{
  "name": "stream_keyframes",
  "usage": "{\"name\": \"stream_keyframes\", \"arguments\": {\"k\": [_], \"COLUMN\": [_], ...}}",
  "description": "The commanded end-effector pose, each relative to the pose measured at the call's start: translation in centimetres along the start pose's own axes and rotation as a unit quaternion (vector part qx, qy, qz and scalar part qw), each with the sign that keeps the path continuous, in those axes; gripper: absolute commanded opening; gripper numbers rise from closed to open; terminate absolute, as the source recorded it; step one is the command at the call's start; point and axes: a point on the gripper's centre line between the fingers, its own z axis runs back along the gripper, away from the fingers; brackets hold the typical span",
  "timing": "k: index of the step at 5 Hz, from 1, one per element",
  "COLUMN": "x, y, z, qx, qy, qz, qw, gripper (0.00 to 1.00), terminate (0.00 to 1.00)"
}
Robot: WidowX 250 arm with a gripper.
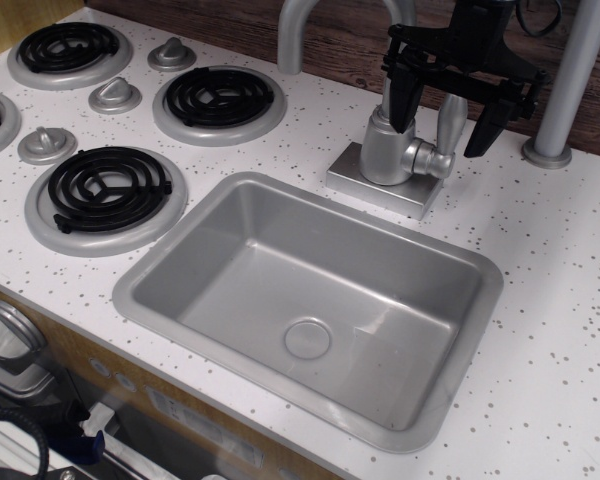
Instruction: Lever vertical to front
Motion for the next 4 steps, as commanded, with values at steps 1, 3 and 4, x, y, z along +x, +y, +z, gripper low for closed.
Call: {"name": "stream_keyframes", "arguments": {"k": [1, 3, 4], "x": [0.0, 1.5, 2.7], "y": [0.0, 0.3, 0.4], "z": [0.0, 0.1, 0.3], "qx": [0.0, -0.002, 0.006], "qy": [0.0, -0.133, -0.181], "qz": [0.0, -0.019, -0.031], "qw": [1.0, 0.9909, 0.9831], "gripper": [1.0, 1.0, 1.0], "terminate": [0.0, 0.0, 0.0]}}
